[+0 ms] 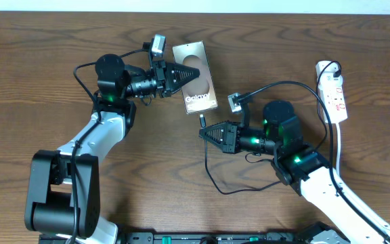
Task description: Plug charger to phone and switch on socket
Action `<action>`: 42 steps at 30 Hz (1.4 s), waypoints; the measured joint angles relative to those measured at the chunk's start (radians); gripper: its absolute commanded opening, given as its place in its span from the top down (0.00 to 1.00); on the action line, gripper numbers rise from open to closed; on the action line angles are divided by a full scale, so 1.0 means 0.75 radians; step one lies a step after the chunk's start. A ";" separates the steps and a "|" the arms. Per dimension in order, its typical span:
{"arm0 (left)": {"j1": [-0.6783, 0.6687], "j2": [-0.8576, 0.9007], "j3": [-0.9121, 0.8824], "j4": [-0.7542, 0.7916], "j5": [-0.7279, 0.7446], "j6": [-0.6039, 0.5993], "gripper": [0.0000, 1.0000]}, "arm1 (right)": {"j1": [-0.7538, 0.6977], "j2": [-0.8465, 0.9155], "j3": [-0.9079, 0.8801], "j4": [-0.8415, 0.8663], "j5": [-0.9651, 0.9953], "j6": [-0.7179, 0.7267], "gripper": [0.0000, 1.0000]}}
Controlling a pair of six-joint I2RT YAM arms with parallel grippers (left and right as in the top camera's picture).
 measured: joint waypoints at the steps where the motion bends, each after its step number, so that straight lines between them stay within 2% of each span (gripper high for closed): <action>1: 0.000 0.000 0.000 -0.001 0.001 -0.001 0.93 | -0.007 0.000 0.000 0.001 -0.008 0.002 0.99; 18: 0.000 0.000 0.000 0.000 0.005 -0.001 0.93 | -0.039 0.000 0.000 0.039 -0.108 -0.003 0.99; 42: 0.000 0.000 0.000 0.000 0.005 -0.001 0.93 | -0.040 0.000 0.000 0.044 -0.078 0.025 0.99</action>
